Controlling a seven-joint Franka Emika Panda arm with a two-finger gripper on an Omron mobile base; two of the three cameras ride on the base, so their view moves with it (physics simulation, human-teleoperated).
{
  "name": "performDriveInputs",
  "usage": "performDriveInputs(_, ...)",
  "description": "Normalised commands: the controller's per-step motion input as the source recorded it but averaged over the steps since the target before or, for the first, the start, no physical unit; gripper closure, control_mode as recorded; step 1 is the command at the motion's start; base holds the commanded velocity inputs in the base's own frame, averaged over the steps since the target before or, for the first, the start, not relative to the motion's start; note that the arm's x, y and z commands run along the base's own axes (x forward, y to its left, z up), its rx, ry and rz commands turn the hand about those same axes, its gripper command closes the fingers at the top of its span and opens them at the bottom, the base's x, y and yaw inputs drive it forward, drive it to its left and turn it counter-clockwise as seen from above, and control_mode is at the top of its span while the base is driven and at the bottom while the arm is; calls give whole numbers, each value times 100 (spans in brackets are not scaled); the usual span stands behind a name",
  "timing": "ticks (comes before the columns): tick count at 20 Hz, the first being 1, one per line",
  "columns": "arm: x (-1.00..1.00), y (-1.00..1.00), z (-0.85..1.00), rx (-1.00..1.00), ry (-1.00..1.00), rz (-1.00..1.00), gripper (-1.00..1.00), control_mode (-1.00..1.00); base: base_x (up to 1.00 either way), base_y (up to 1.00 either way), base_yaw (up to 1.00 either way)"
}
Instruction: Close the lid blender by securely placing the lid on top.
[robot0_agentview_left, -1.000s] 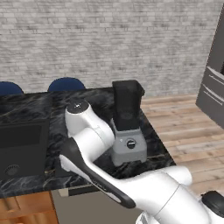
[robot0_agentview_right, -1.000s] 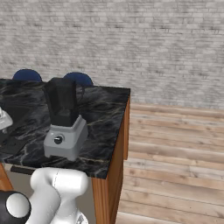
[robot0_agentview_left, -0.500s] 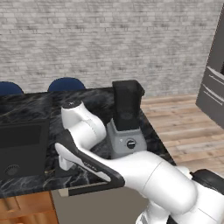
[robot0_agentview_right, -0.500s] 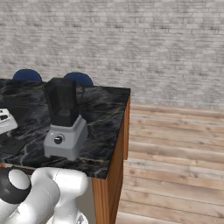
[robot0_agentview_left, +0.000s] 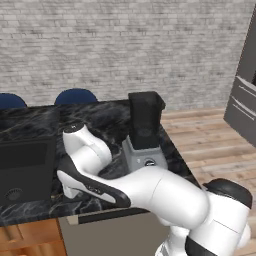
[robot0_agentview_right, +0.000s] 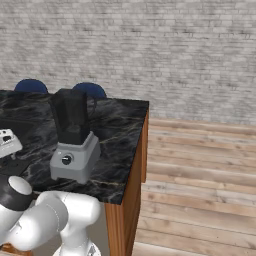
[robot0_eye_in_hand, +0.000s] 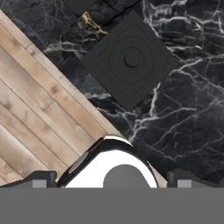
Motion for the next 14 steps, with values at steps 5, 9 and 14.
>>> performDriveInputs(5, 16, 10, -17, 0, 0, 0, -100, -100, 0, 0, 0)
performDriveInputs(9, 10, 25, -22, -3, 0, 0, -100, -100, 0, 0, 0)
performDriveInputs(14, 13, 14, -15, -1, 0, 0, -100, -100, 0, 0, 0)
